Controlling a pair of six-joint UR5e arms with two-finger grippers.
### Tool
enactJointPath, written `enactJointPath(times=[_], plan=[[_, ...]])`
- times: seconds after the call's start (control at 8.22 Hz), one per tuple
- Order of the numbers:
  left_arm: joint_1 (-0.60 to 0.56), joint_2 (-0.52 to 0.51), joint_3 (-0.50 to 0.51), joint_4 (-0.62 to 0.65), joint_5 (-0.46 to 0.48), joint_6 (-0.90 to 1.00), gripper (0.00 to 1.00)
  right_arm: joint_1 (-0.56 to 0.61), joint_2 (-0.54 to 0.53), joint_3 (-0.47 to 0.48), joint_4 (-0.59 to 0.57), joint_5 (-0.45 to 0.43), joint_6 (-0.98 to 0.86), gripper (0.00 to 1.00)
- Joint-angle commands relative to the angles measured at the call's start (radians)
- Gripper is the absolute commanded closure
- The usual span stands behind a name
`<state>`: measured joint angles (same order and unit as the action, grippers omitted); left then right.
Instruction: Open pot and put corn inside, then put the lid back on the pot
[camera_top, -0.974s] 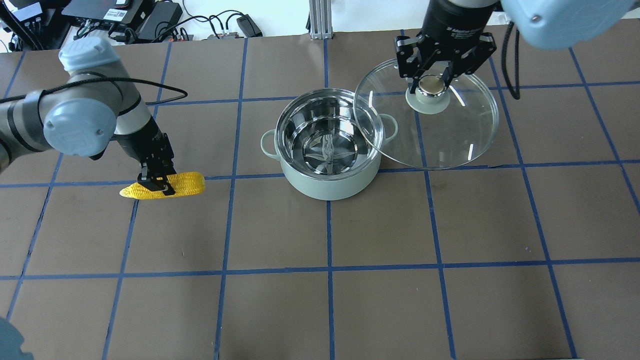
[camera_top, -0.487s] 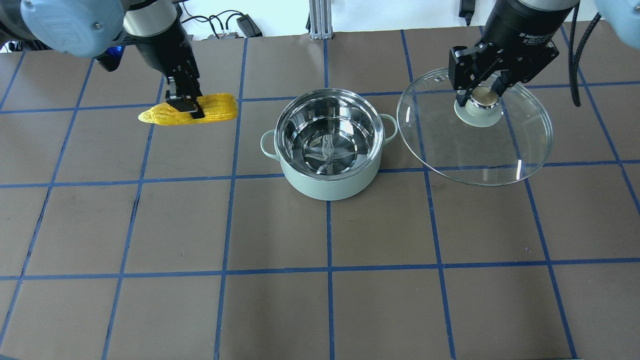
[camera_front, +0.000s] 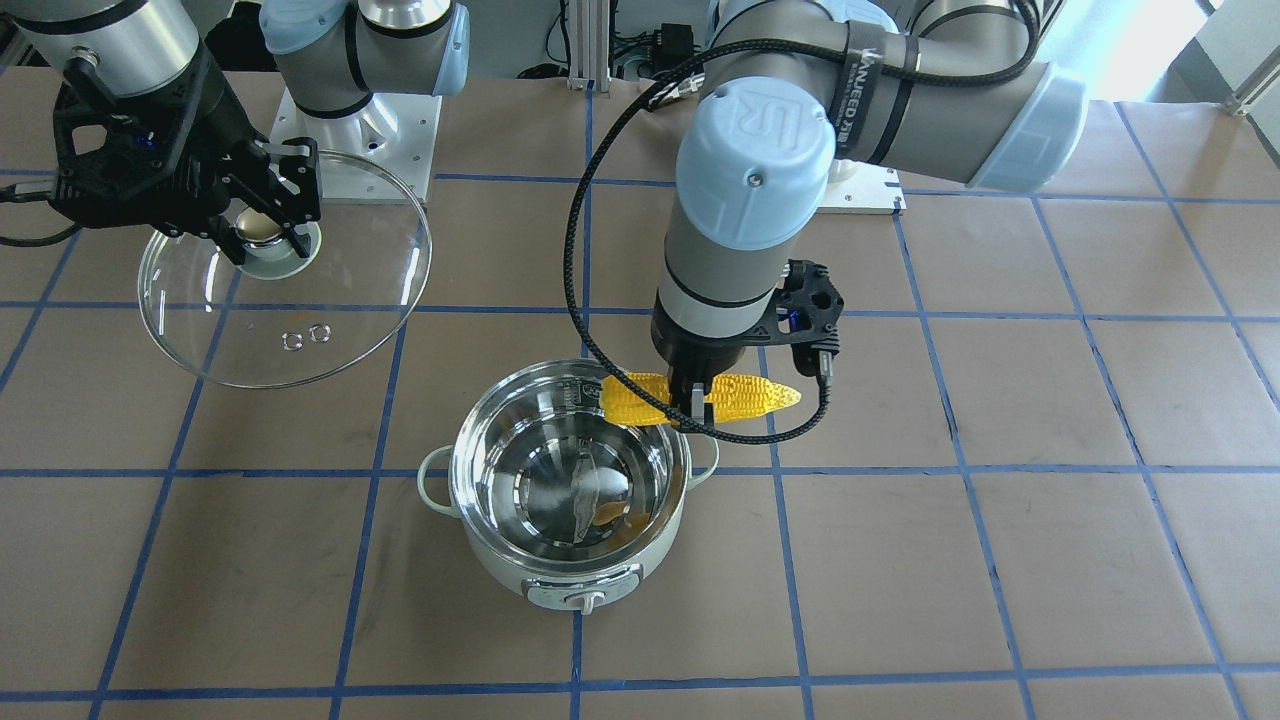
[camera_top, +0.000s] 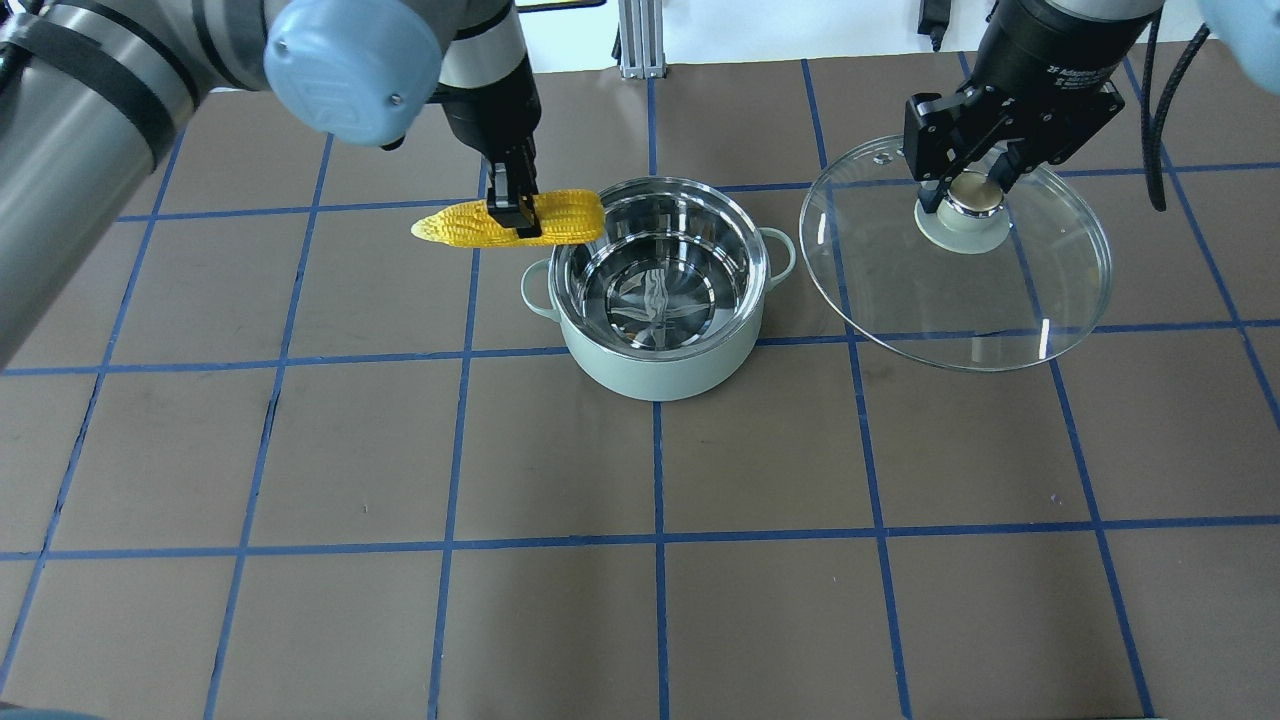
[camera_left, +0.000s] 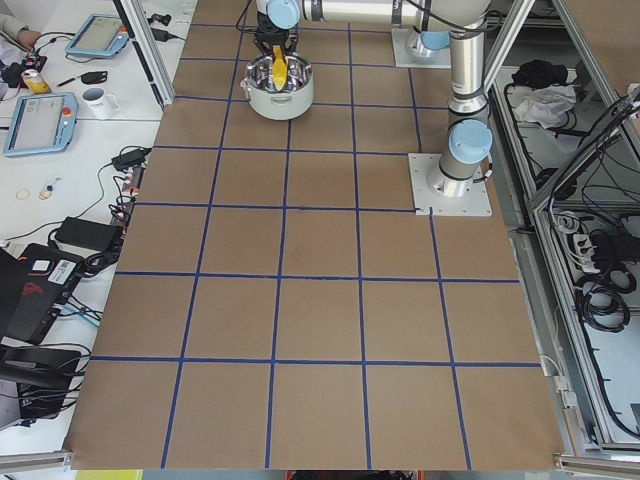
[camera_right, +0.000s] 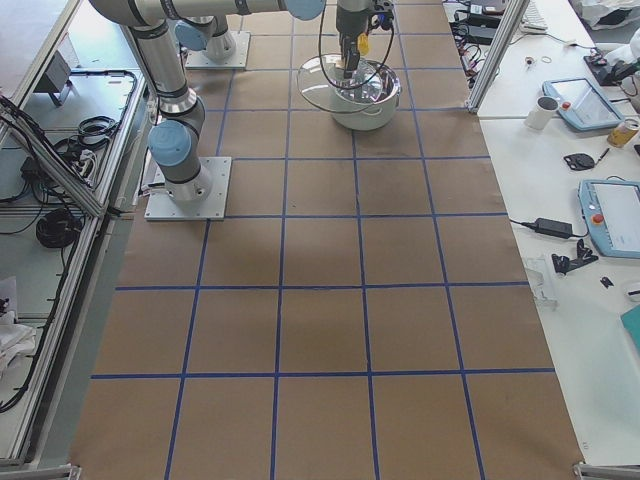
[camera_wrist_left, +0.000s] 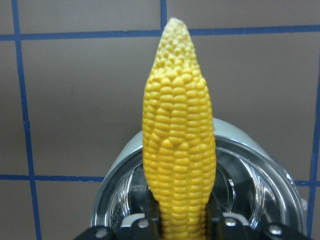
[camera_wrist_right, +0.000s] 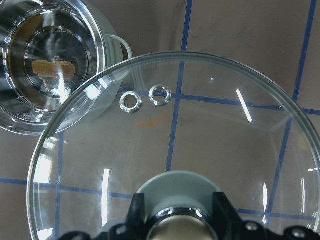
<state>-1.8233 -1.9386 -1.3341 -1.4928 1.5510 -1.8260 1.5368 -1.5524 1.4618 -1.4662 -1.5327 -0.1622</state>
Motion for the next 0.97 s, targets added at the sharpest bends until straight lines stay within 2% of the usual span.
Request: enactJointPath(times=[0.0,0.12,0.73,0.85], plan=[[-0.045,-0.06,-0.001,0.052,0.001,-0.025,1.0,0.0,-0.001,0.0,0.004,-0.049,-0.019,1.0],[-0.068,-0.066,0.006,0.121,0.0,-0.044,1.0,0.002,-0.003,0.0,0.004,-0.049,-0.019,1.0],[-0.129,-0.166,0.038,0.235,-0.012,-0.139,1.0,0.003,-0.005,0.0,0.003,-0.047,-0.014,1.0],[-0.129,-0.175,0.036,0.236,-0.096,-0.142,1.0,0.003,-0.005,0.0,0.003,-0.047,-0.014,1.0]])
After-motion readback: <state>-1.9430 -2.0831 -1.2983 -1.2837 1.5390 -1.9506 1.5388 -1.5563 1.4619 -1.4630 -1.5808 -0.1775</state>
